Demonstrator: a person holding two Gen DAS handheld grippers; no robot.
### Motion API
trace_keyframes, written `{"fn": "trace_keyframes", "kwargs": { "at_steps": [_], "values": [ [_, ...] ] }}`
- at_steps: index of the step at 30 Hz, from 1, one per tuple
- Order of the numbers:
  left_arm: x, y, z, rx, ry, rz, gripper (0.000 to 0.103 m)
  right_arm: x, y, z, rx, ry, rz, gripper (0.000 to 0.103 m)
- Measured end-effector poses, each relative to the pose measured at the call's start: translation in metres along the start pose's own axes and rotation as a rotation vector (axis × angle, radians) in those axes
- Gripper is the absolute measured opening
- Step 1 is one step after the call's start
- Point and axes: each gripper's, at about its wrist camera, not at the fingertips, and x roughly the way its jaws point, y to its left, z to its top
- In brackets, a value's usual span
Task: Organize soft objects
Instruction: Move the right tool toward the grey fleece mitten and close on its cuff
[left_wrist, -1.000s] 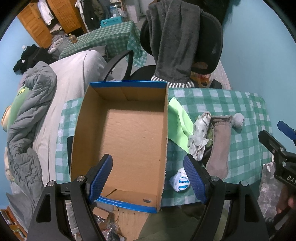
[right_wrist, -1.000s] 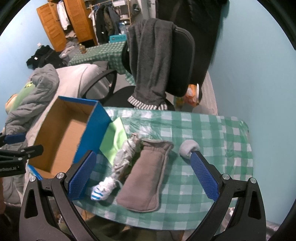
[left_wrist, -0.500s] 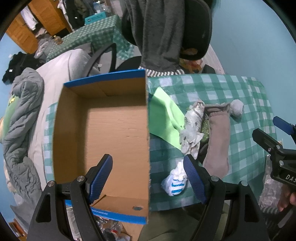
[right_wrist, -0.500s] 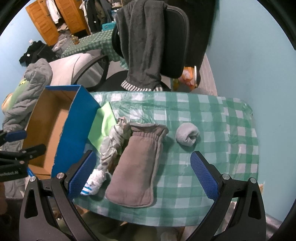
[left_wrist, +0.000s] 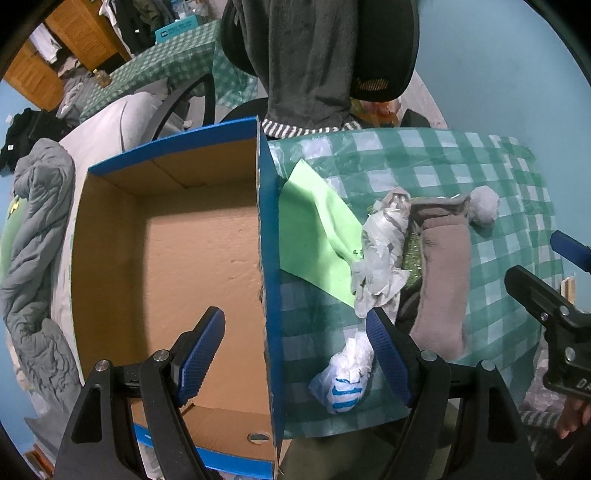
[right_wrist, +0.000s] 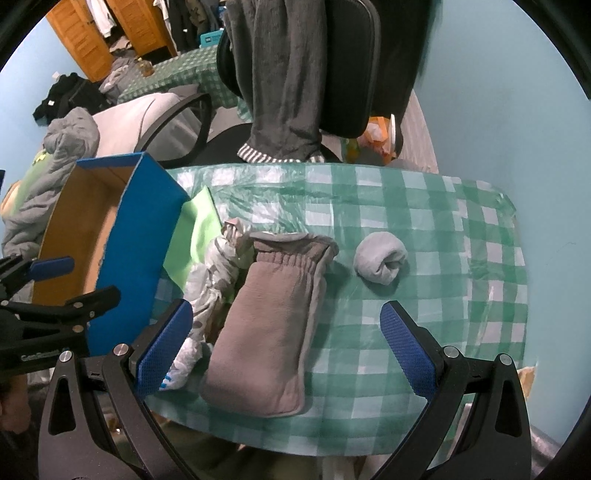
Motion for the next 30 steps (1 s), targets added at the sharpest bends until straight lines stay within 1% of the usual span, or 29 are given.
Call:
{"fn": "trace_keyframes", "kwargs": {
  "at_steps": [10, 18, 30],
  "values": [
    [0.017, 0.002, 0.004, -0.004, 0.029, 0.021, 0.08, 0.008, 0.003, 0.006, -0.01, 0.013, -0.001, 0.101],
    [0.029, 0.014, 0.005, -0.035, 0.057, 0.028, 0.08, 0.014, 0.006, 0.009, -0.017, 0.023, -0.001, 0.101],
    [0.04, 0.026, 0.005, -0.062, 0.079, 0.049, 0.08, 0.036, 0.01, 0.007, -0.018, 0.072, 0.001, 0.101]
  ]
}}
